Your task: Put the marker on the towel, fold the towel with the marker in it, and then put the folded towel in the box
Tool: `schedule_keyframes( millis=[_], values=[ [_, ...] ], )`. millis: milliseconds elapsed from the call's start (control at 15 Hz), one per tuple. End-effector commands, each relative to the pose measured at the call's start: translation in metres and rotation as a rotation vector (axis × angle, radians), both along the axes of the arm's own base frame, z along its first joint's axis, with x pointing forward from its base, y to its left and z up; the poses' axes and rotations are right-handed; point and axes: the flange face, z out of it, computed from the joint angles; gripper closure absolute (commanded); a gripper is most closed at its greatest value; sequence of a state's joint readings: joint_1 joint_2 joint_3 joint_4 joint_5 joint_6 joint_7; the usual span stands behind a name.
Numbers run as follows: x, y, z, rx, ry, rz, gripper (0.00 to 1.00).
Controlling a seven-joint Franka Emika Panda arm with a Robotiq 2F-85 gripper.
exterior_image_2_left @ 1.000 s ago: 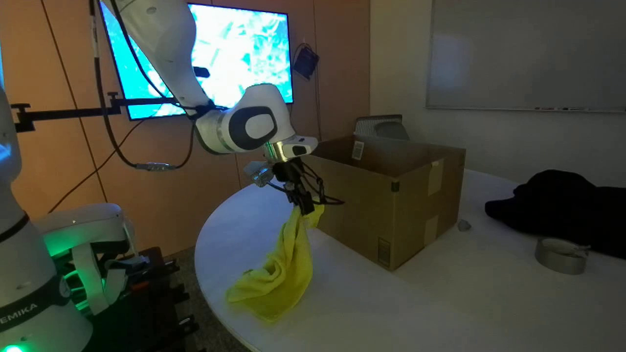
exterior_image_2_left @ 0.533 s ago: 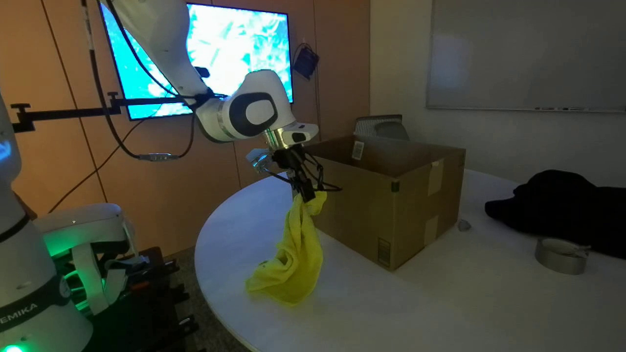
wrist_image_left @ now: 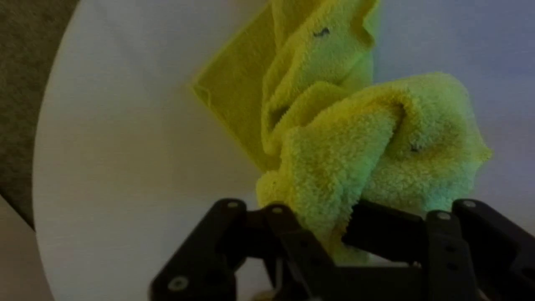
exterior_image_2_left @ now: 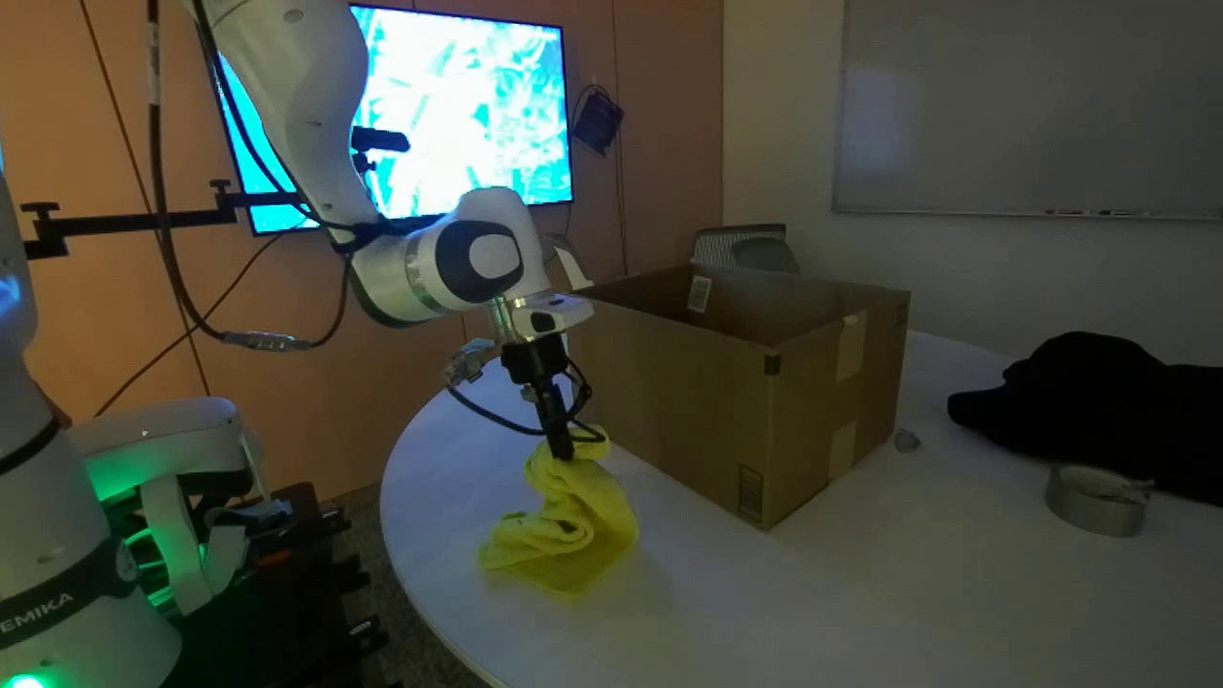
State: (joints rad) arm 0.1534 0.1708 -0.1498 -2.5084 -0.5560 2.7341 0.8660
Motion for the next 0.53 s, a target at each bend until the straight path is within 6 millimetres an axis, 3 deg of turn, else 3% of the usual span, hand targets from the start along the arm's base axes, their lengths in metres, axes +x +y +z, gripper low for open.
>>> schedule_keyframes(
  millis=[0,467],
  values=[
    [-0.036,-0.005,-0.022,-0.022,0.077,-0.093,0.99],
    [-0.078,0.002,-0.064,0.023,0.212,-0.123,0.97]
  ],
)
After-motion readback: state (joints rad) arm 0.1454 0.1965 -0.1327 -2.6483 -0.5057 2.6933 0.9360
